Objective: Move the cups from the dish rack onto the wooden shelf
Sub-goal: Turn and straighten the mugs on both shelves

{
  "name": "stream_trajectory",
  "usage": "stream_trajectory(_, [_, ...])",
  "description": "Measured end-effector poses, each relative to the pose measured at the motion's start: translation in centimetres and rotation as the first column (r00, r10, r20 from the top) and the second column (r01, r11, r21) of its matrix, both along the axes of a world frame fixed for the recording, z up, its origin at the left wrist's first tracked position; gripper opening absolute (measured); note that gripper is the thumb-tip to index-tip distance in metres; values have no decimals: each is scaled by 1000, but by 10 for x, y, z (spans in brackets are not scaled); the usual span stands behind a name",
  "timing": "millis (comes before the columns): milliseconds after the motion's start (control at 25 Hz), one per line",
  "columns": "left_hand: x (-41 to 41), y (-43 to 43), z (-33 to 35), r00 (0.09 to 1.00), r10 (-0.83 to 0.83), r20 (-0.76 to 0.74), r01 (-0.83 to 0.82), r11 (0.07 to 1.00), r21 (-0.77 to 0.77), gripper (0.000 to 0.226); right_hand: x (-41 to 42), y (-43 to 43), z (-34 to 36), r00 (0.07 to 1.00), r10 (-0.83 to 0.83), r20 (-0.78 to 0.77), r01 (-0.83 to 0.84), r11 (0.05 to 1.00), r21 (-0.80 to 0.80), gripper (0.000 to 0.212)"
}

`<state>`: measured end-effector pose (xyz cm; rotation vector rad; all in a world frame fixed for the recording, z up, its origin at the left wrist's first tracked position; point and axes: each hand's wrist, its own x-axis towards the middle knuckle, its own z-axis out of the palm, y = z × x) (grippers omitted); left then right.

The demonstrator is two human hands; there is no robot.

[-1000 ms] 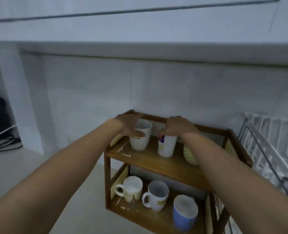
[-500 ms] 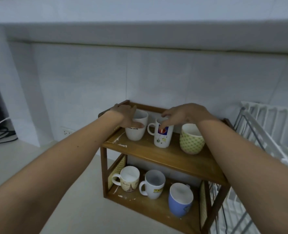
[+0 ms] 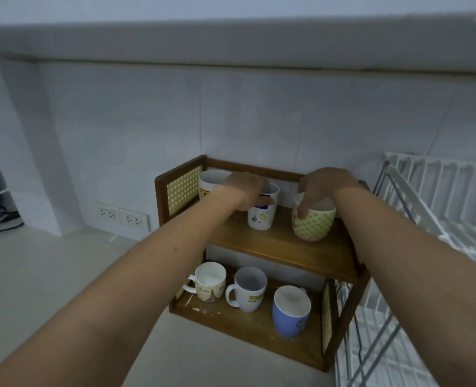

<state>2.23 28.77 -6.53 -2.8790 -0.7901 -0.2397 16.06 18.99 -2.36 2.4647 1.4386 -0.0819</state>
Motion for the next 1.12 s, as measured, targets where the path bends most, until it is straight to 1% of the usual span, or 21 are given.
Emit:
stream_trajectory(80, [0,0,-1,1000,24,12,-24,1000,-16,55,-1,-3,6,998,27,-54,-32,995,-91,86])
stream_trajectory(120, [-1,0,-3,999,33,31,-32,999,-24,57,-3,-3,6,995,31,-91,-40,994,-101,87])
stream_trajectory(240, [-3,-1,-12,996,32,83,-30,999,-22,59,-3,-1,5,981,2,-196,-8,999,-32,82])
stream_trajectory(280, [-3,0,-14,997,13,78,-11,1000,-26,62,-3,-1,4,982,-8,-191,5,1000,-15,81])
stream_trajectory(360, [-9,5,-12,998,-15,61,18,999,-41,72,-2,-4,2,996,-3,-84,0,999,-38,79])
stream_trajectory(400, [-14,11,-9,997,-2,83,4,999,-36,75,-1,-5,1,999,10,-40,-12,998,-54,78])
stream_trajectory(480, [-30,31,0,979,76,191,-67,996,-57,72,-1,-8,2,1000,9,-19,-11,997,-73,77])
stream_trajectory(520, [-38,43,2,963,141,231,-111,984,-137,70,-3,-8,3,1000,2,-22,-4,997,-82,77])
stream_trajectory(560, [-46,53,2,948,202,245,-138,957,-255,71,-6,-7,5,999,-6,-34,3,997,-74,75])
stream_trajectory(600, [-53,60,0,941,247,230,-155,921,-357,75,-10,-5,6,999,-2,-52,1,999,-34,70])
stream_trajectory(640, [-57,63,-3,944,266,195,-175,905,-388,80,-14,-1,7,997,21,-80,-18,999,47,63])
stream_trajectory(720, [-59,66,-9,944,293,153,-230,914,-333,89,-25,8,9,978,102,-180,-57,969,240,50])
stream_trajectory(800, [-55,67,-13,928,333,170,-283,922,-264,90,-39,14,9,948,162,-272,-70,945,321,51])
stream_trajectory(880, [-54,70,-13,923,341,177,-299,927,-226,83,-52,18,5,938,188,-292,-66,922,381,51])
stream_trajectory(960, [-56,71,-11,937,316,152,-274,930,-245,77,-62,18,-2,945,201,-256,-35,845,534,44])
stream_trajectory(1000, [-57,70,-8,947,291,139,-249,933,-260,77,-68,15,-5,951,199,-237,-6,778,628,41])
stream_trajectory(1080, [-64,62,-10,954,259,152,-205,931,-302,85,-83,1,-20,946,235,-222,35,609,793,33])
stream_trajectory(1120, [-68,55,-12,940,251,232,-174,935,-308,88,-90,-8,-30,938,290,-190,26,487,873,27])
